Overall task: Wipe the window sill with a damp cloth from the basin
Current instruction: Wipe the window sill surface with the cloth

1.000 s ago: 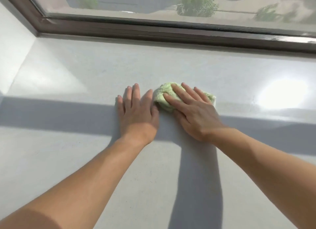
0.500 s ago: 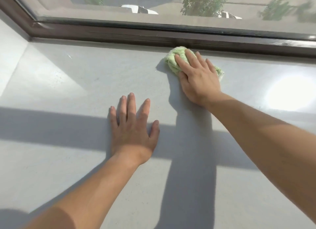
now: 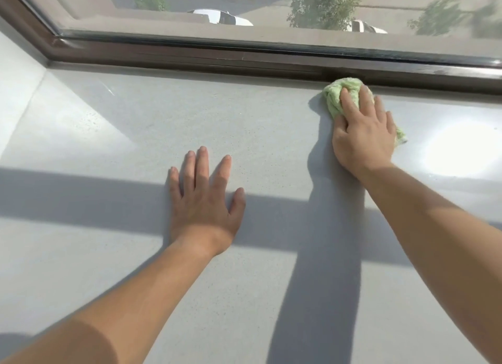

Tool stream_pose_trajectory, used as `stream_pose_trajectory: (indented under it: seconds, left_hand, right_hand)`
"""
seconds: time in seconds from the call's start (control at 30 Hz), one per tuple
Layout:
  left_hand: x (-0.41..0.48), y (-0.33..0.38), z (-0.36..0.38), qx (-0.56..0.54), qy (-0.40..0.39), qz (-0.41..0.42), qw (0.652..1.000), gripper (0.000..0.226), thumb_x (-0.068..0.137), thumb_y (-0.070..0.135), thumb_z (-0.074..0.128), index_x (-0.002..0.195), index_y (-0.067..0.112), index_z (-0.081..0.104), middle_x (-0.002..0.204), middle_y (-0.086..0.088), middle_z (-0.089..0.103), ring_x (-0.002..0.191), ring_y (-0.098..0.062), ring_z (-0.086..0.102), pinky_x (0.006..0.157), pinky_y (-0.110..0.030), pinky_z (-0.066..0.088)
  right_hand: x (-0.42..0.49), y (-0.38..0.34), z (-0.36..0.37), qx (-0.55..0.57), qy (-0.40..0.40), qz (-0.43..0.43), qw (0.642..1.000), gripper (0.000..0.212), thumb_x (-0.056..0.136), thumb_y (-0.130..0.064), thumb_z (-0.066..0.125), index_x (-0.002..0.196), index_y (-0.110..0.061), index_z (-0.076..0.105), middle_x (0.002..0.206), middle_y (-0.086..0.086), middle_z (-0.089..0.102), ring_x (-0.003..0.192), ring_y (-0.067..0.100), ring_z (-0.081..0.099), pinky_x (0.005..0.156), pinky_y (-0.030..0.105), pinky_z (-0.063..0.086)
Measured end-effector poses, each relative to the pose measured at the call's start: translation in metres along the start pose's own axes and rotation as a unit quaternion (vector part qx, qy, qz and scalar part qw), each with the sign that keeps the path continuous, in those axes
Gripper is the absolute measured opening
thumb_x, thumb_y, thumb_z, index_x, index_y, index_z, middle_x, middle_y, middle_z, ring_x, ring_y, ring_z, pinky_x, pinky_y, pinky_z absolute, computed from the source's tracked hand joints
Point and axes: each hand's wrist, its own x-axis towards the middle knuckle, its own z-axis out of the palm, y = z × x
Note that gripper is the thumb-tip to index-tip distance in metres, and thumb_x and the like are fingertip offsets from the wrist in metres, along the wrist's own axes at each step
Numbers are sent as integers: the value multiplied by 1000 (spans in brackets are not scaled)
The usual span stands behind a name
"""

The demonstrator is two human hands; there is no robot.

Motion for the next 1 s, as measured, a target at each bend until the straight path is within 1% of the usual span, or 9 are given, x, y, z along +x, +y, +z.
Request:
stream_pose_trajectory:
  seconds: [0.07,0.23,0.37,0.43,0.57,0.67,0.87,0.93,1.0]
  left_hand:
    - [0,-1,-2,3,2,0,1000,67,92,59,8,154,34,5,165,-8,-7,150,-25,-18,121,-54,-3]
    - [2,-3,-4,-6,12,1,1000,66,93,59,12,154,35,9,166,-8,-5,151,-23,-16,121,-54,-3]
    - [8,-4,-2,-15,19,1,1000,64,93,59,13,153,35,11,165,-8,-3,151,-21,-15,121,-53,-5]
    - [14,-3,-2,-27,25,7,999,61,94,57,14,151,35,15,165,-8,0,151,-20,-12,121,-52,-6]
    - [16,4,-10,-45,44,96,993,52,96,46,20,139,24,38,156,-12,25,147,-26,15,121,-54,1]
    - [8,11,-17,-45,21,105,993,56,92,46,28,138,20,45,154,-11,32,145,-26,20,121,-52,-1]
    - [-67,26,0,-88,0,96,991,52,94,45,33,141,26,39,160,-12,24,151,-25,10,121,-55,-2]
    - [-82,26,12,-72,-20,92,993,59,96,48,27,152,30,24,166,-6,8,153,-20,-4,121,-55,-3]
    - [-83,28,21,-34,-19,100,994,64,97,50,25,156,29,18,166,-6,3,153,-22,-6,120,-57,1]
  right_hand:
    - [-28,-15,3,-3,-13,-34,999,52,100,-38,30,152,-41,25,166,-2,15,152,28,8,123,48,6]
    - [-86,3,-6,-17,-67,-260,963,47,103,-43,32,150,-41,32,163,-6,24,152,24,16,122,44,12]
    - [-44,12,-11,-4,-46,-53,998,50,102,-41,31,151,-45,25,165,-7,15,153,23,9,123,43,5]
    - [-55,-2,-5,3,-20,-7,1000,52,101,-38,32,152,-42,25,166,-3,15,152,27,9,123,46,6]
    - [-132,-5,2,-17,-40,-189,981,49,101,-39,34,150,-39,32,164,-2,22,151,30,15,122,47,11]
    - [-136,21,-6,-26,-100,-287,952,50,102,-42,31,151,-43,29,164,-6,20,153,23,12,123,43,9]
    - [-107,25,-3,-5,-39,-32,999,52,100,-39,34,151,-43,26,166,-6,13,152,25,8,123,42,4]
    - [-144,10,8,-11,-25,-83,996,52,100,-37,36,152,-38,29,165,0,18,152,30,13,122,48,10]
    - [-183,14,16,-19,-43,-204,978,50,102,-39,35,151,-37,31,164,2,22,151,32,16,121,51,15]
